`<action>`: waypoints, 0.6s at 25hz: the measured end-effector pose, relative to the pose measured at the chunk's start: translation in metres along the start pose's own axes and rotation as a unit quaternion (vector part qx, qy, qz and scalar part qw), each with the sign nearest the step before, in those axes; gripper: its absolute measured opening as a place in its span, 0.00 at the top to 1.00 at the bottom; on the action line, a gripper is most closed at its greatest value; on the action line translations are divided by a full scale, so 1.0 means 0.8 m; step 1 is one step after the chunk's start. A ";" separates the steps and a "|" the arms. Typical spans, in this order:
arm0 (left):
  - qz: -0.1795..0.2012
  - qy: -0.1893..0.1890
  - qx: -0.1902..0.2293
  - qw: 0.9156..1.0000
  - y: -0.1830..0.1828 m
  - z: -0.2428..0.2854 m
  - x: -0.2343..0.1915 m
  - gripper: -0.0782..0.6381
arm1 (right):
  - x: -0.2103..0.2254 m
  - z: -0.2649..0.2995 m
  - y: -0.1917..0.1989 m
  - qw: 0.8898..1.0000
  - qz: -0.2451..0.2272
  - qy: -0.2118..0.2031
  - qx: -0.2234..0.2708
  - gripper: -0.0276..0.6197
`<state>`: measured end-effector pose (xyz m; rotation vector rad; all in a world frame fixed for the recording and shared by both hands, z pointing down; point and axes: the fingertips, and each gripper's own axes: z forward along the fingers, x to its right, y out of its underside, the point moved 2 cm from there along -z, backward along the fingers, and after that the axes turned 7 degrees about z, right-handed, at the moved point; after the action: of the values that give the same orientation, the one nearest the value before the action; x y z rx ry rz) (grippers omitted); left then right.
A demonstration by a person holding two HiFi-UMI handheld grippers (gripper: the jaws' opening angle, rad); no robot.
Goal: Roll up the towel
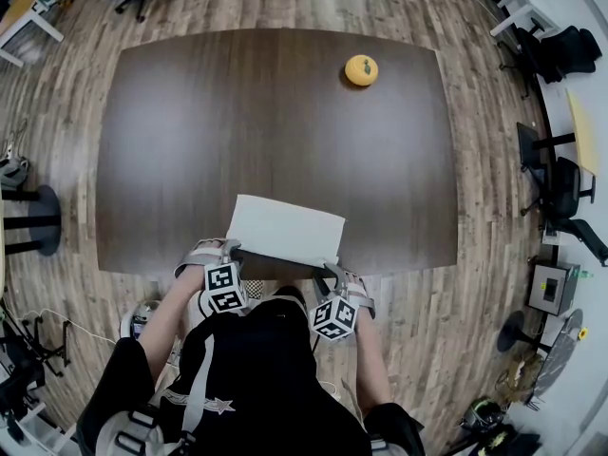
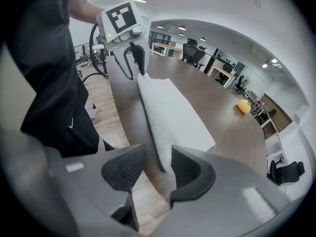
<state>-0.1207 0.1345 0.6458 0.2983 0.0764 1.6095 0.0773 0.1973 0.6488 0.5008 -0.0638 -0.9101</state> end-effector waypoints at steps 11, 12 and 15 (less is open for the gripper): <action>0.002 0.015 -0.009 1.000 -0.003 0.027 -0.010 0.67 | 0.014 0.022 0.006 1.000 0.006 -0.015 -0.010 0.71; 0.000 0.018 -0.009 1.000 -0.004 0.029 -0.011 0.67 | 0.016 0.024 0.007 1.000 0.006 -0.015 -0.010 0.71; -0.003 0.020 -0.005 1.000 -0.007 0.032 -0.019 0.67 | 0.023 0.028 0.005 1.000 0.006 -0.016 -0.010 0.71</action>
<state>-0.1090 0.1161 0.6669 0.2571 0.0994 1.6094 0.0859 0.1770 0.6675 0.4666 -0.0854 -0.9066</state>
